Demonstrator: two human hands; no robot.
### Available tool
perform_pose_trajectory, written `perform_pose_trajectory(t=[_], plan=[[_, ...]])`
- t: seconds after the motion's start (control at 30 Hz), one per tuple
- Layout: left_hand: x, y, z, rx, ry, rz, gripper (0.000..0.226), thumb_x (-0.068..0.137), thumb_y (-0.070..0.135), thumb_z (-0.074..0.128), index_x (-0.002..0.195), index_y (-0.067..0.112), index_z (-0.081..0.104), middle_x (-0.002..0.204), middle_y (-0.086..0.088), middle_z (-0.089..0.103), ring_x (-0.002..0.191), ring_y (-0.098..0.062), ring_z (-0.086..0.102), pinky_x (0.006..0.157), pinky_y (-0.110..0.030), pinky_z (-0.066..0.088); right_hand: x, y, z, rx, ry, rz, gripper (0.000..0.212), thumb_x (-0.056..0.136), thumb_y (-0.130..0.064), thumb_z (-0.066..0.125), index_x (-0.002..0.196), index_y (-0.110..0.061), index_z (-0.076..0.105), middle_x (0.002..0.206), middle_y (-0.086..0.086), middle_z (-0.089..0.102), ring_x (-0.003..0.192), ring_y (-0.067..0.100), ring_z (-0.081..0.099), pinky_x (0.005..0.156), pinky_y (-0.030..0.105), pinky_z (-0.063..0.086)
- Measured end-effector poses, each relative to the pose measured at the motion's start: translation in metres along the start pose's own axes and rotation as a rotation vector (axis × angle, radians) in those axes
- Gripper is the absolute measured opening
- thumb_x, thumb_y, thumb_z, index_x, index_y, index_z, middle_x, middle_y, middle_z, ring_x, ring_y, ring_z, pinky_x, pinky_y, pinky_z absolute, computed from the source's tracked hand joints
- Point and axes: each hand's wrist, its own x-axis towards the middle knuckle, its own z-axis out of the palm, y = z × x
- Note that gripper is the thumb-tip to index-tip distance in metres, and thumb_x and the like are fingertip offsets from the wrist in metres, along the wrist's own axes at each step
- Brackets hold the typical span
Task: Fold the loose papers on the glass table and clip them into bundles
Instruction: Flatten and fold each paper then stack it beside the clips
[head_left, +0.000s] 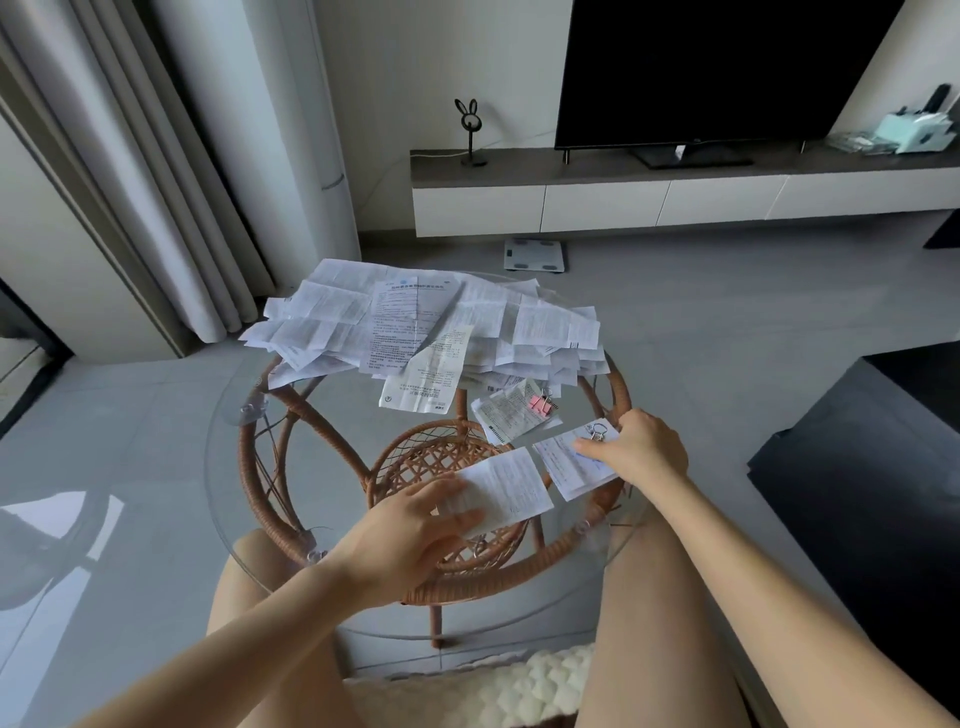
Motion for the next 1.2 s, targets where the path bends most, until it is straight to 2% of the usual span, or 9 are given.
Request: perform_pose_trajectory(t=[0.03,0.1,0.27,0.37,0.53,0.67,0.83,1.03,1.2], plan=[[0.001,0.0,0.001,0.001,-0.002,-0.005,0.04,0.093,0.037,0.038,0.12,0.027,0.066,0.132,-0.009,0.056,0.112,-0.027,0.061,0.082,-0.039,0.057,0.003,0.001,0.0,0.029,-0.008,0.0,0.045,0.067,-0.056,0.075,0.096,-0.03,0.054,0.081,0.0,0.063,0.072,0.022,0.057,0.052,0.025,0.036],[0.005,0.001,0.002,0.005,0.001,-0.007,0.039,0.093,0.036,0.038,0.12,0.028,0.066,0.133,-0.009,0.055,0.114,-0.027,0.06,0.084,-0.04,0.057,0.006,0.003,0.001,0.118,-0.069,0.015,0.049,0.063,-0.053,0.079,0.07,-0.034,0.034,0.067,-0.006,0.052,0.059,0.016,0.048,0.047,0.024,0.031],[0.013,0.004,0.002,0.034,0.024,0.011,0.042,0.098,0.04,0.033,0.119,0.027,0.066,0.13,-0.009,0.057,0.115,-0.026,0.06,0.085,-0.037,0.056,0.01,0.004,-0.001,0.255,-0.075,0.034,0.036,0.063,-0.037,0.083,0.084,-0.014,0.066,0.074,-0.003,0.066,0.067,0.019,0.06,0.05,0.023,0.036],[0.014,0.007,0.001,0.048,0.034,0.03,0.054,0.102,0.043,0.018,0.119,0.027,0.066,0.129,-0.009,0.058,0.114,-0.026,0.06,0.084,-0.036,0.057,0.013,0.013,-0.002,0.427,-0.018,0.032,0.027,0.064,-0.025,0.084,0.078,-0.011,0.067,0.078,0.003,0.068,0.073,0.025,0.065,0.055,0.025,0.04],[0.025,0.015,0.002,0.047,0.012,0.009,0.039,0.095,0.037,0.035,0.12,0.029,0.065,0.13,-0.008,0.058,0.113,-0.024,0.061,0.082,-0.035,0.057,0.014,0.026,-0.02,0.831,0.057,0.069,0.021,0.068,-0.009,0.082,0.08,-0.005,0.065,0.082,0.007,0.069,0.075,0.024,0.066,0.064,0.034,0.051],[0.044,0.028,0.009,0.098,0.045,-0.012,0.039,0.093,0.037,0.036,0.116,0.032,0.067,0.125,-0.007,0.061,0.108,-0.022,0.063,0.078,-0.031,0.057,0.014,0.026,-0.045,1.064,-0.08,0.065,0.017,0.074,-0.006,0.076,0.089,-0.005,0.067,0.082,0.006,0.068,0.075,0.021,0.063,0.072,0.03,0.047],[0.065,0.042,0.013,0.108,0.095,-0.04,0.038,0.088,0.037,0.039,0.109,0.032,0.07,0.116,-0.007,0.066,0.099,-0.023,0.067,0.071,-0.029,0.057,0.015,0.017,-0.028,0.671,-0.28,-0.073,0.031,0.069,-0.008,0.082,0.093,-0.006,0.062,0.085,0.005,0.066,0.076,0.018,0.06,0.065,0.027,0.044],[0.068,0.04,0.015,0.001,0.089,-0.032,0.033,0.09,0.036,0.046,0.114,0.031,0.068,0.125,-0.005,0.061,0.104,-0.022,0.064,0.078,-0.032,0.056,0.027,0.012,-0.012,-0.003,-0.052,-0.169,0.055,0.063,-0.05,0.079,0.109,-0.027,0.059,0.106,-0.006,0.062,0.099,0.017,0.057,0.083,0.03,0.044],[0.065,0.032,0.0,-0.047,0.231,-0.052,0.031,0.092,0.032,0.045,0.097,0.021,0.074,0.108,0.001,0.068,0.093,-0.016,0.066,0.076,-0.027,0.055,0.026,0.012,-0.019,0.015,-0.072,-0.227,0.071,0.069,-0.052,0.075,0.13,-0.029,0.046,0.126,-0.003,0.053,0.115,0.02,0.047,0.095,0.034,0.039]])
